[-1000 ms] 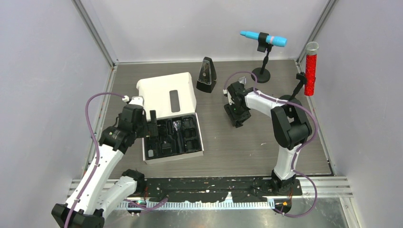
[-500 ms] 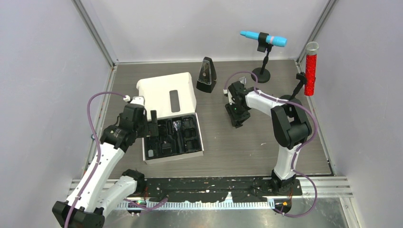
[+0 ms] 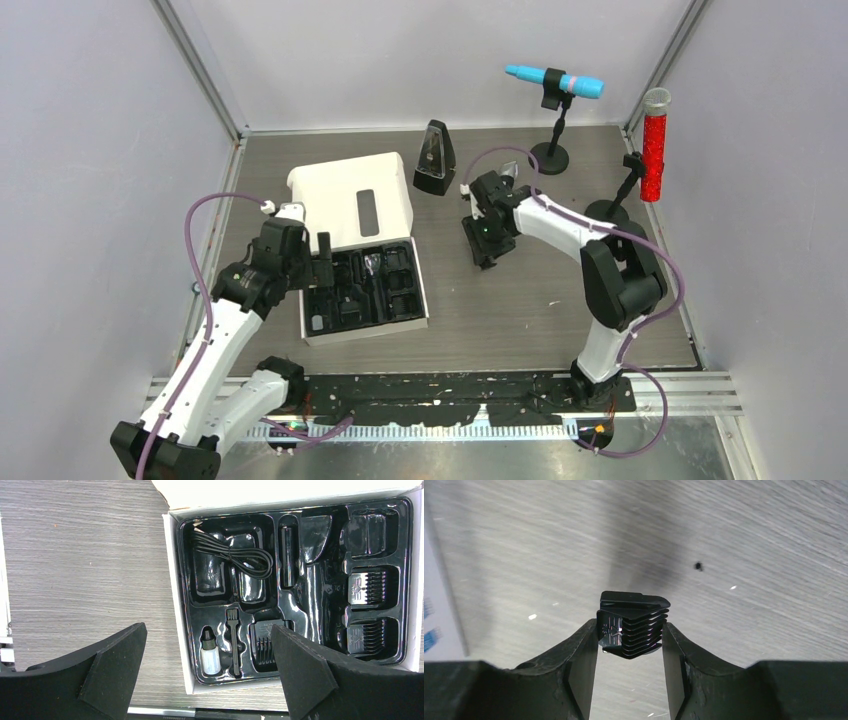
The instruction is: Sort the hair-cutting tools
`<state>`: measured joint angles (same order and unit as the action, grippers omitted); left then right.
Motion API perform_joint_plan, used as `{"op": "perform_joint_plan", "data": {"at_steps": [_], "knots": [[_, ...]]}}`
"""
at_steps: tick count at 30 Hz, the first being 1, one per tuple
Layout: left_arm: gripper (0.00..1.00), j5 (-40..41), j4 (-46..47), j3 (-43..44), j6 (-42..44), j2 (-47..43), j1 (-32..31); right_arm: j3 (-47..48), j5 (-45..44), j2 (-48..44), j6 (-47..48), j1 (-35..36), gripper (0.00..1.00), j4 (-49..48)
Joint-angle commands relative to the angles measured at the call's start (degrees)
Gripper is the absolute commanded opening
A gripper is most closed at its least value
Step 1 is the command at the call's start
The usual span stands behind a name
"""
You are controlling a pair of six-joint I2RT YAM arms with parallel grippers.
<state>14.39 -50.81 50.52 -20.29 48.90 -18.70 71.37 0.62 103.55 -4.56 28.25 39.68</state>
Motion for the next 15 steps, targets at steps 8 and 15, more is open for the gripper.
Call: {"op": "perform_joint_plan", "data": {"at_steps": [8, 15], "knots": [[1.0, -0.2, 1.4, 0.2, 0.9, -0.3, -0.1, 11.2, 5.8, -5.2, -17.2, 12.0, 0.26, -2.3], [1.0, -0.1, 1.4, 0.2, 0.9, -0.4, -0.1, 19.6, 2.6, 1.5, -22.6, 19.1, 0.28, -4.9]]}}
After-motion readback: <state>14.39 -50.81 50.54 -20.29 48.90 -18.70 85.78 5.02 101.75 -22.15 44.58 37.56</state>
